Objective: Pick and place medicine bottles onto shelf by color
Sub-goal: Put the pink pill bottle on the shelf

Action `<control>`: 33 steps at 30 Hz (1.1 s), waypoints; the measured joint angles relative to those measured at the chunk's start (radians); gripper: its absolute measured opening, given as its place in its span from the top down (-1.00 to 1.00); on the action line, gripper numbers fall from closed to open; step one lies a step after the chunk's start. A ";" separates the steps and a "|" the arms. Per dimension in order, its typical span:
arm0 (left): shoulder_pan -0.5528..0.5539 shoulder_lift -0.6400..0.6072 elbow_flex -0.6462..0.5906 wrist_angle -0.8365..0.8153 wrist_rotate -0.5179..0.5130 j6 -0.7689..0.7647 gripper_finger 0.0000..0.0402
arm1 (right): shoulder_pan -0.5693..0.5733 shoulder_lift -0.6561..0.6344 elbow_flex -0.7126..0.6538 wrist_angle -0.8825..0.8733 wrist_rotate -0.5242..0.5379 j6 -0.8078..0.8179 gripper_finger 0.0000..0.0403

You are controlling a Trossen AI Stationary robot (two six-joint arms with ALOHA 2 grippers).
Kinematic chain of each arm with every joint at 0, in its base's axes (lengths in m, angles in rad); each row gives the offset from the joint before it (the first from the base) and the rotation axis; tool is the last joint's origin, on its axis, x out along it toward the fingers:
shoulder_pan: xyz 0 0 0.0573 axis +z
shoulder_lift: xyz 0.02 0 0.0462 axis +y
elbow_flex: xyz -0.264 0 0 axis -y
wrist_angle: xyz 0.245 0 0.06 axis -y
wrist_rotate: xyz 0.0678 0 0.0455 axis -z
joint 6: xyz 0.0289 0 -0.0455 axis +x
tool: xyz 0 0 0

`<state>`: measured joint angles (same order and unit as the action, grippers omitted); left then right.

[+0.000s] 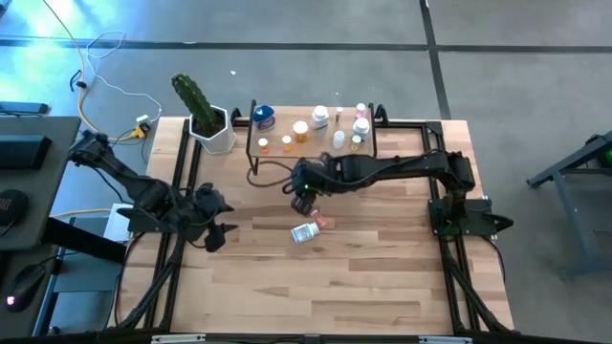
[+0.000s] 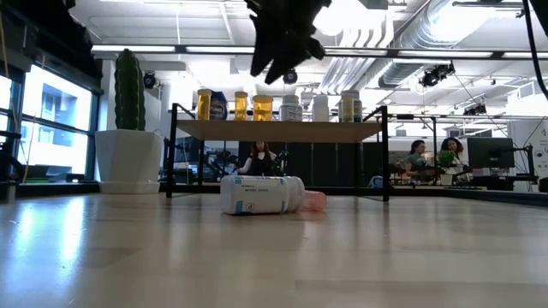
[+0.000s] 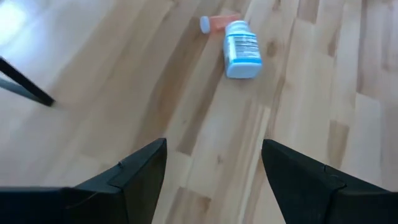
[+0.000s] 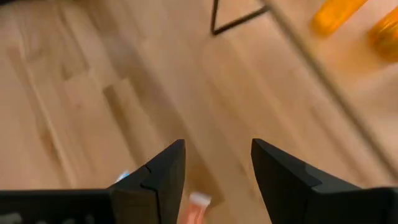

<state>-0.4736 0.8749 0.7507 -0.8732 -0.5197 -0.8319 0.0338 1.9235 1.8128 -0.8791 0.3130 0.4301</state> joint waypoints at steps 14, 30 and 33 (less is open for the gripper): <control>-0.025 0.000 -0.182 0.340 -0.007 -0.082 -0.27 | -0.032 -0.001 -0.231 0.042 -0.331 0.164 0.14; 0.049 0.000 -0.197 0.378 -0.094 -0.165 -0.27 | -0.090 0.022 -0.290 0.142 -0.374 0.138 0.14; 0.073 0.000 -0.197 0.379 -0.095 -0.172 -0.27 | -0.085 0.046 -0.290 0.142 -0.374 0.120 0.14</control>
<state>-0.4009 0.8749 0.5537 -0.4942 -0.6143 -1.0034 -0.0517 1.9695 1.5227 -0.7368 -0.0608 0.5499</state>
